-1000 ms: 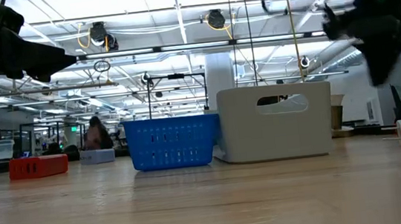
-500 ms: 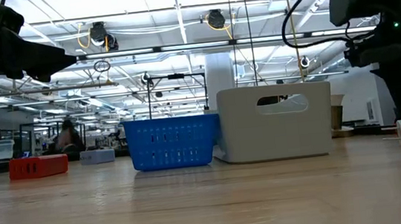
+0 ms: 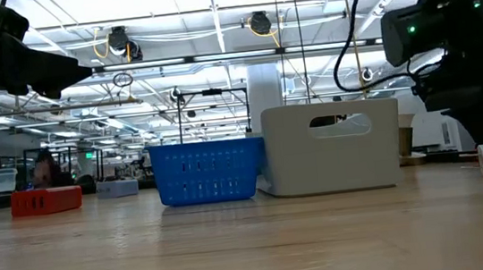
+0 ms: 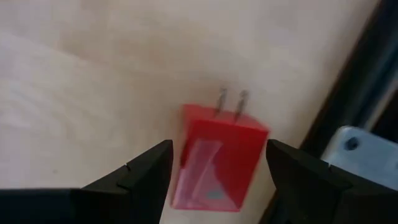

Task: Pick & Place Office items
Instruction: Put the right red charger adapter into the gray bin

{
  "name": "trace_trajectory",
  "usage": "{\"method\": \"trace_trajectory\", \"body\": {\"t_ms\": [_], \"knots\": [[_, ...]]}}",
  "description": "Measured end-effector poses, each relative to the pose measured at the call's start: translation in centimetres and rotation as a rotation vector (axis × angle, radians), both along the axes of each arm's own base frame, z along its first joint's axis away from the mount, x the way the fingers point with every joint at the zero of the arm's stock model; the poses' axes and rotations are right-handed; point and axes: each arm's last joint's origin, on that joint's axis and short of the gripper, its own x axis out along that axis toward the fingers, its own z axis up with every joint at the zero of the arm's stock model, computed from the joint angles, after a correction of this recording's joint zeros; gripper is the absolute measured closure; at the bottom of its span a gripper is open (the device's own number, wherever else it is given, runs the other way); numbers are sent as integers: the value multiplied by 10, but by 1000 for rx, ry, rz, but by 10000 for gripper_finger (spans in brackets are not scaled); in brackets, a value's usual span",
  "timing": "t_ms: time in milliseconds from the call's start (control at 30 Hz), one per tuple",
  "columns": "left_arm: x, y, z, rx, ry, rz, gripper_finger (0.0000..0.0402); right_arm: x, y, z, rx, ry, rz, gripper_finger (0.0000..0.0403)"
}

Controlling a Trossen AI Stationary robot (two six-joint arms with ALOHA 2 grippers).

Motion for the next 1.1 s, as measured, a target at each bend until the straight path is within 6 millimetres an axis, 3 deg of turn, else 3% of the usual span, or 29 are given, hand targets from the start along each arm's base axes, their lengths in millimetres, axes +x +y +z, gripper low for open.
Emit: {"method": "trace_trajectory", "body": {"t_ms": [267, 500, 633, 1100], "knots": [[0, 0, 0, 2, 0, 0, 190, 6, 1, -10, 67, 45, -7, 151], [0, 0, 0, 2, 0, 0, 190, 16, 2, -21, 142, -42, -40, 151], [0, 0, 0, 1, -1, 0, 190, 12, 4, -31, 173, -59, -19, 151], [0, 0, 0, 1, -1, 0, 190, 7, 1, -16, 34, -170, 49, 185]]}}
